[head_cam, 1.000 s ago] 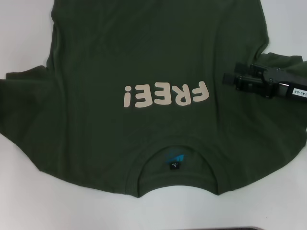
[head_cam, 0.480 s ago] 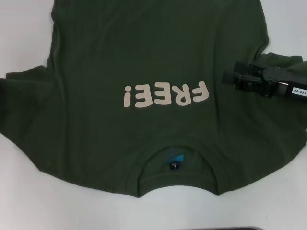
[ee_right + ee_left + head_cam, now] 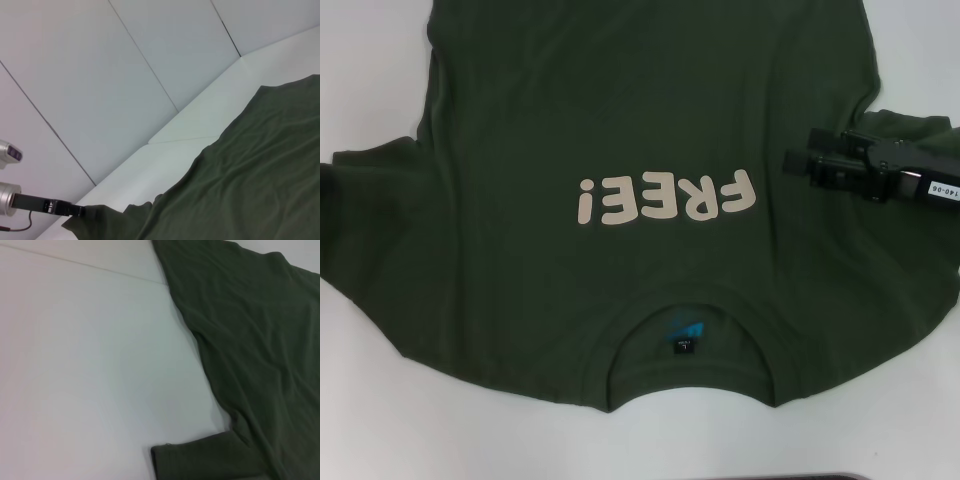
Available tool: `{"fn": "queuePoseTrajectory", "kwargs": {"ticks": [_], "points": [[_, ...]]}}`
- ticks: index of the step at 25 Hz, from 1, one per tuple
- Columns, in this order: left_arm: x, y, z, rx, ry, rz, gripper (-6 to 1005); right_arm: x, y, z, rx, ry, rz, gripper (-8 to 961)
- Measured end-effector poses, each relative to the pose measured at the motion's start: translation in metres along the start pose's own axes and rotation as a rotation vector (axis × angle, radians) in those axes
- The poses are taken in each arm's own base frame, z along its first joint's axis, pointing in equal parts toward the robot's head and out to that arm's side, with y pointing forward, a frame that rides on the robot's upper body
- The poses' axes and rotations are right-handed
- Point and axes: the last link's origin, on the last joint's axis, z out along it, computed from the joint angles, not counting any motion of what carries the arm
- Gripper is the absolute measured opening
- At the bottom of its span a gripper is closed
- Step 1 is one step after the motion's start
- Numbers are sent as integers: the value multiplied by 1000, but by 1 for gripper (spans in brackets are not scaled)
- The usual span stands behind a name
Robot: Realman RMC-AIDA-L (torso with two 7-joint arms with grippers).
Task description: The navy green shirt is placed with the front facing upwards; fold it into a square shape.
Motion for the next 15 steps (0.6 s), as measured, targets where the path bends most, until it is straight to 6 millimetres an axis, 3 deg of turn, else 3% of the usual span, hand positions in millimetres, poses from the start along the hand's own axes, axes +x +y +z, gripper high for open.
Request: {"fn": "queuePoseTrajectory", "kwargs": {"ticks": [15], "points": [[3,0,1,4,3,4,271,-2,-1,0,1,-7,-2,914]]}}
